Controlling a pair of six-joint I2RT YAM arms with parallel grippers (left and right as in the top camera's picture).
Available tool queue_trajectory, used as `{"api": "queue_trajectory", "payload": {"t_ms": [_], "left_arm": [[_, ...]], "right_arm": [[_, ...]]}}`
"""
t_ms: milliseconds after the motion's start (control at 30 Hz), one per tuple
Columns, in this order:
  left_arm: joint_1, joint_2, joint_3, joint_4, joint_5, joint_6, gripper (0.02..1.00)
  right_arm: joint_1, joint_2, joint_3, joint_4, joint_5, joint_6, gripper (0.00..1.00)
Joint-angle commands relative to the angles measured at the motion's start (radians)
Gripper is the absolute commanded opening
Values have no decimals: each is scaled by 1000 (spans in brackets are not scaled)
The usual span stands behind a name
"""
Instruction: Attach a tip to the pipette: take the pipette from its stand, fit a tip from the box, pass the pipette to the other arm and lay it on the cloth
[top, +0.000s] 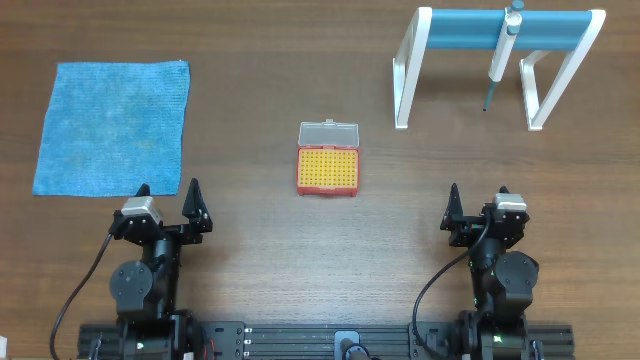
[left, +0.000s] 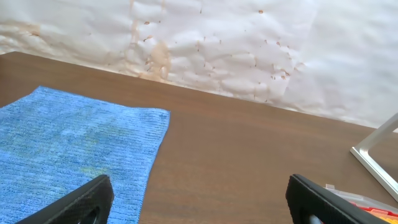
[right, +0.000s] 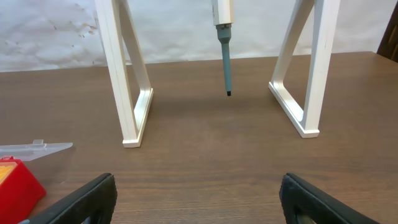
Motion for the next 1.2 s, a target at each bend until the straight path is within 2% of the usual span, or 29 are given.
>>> {"api": "queue_trajectory", "payload": {"t_ms": [33,1067,1100,1133,1200], "left_arm": [[3,-7,-1,-9,-11,16,899],[3,-7,-1,-9,-11,17,899],[3,-7,-1,-9,-11,16,899],[3,-7,-1,-9,-11,16,901],[3,-7,-1,-9,-11,16,901]], "right_arm": [[-6,-11,-2,-5,-13,-10,851],[-6,-11,-2,-5,-13,-10,851],[-6,-11,-2,-5,-13,-10,886],[-6,-11,-2,-5,-14,-10,976],[-6,-11,-2,-5,-13,-6,976]]}}
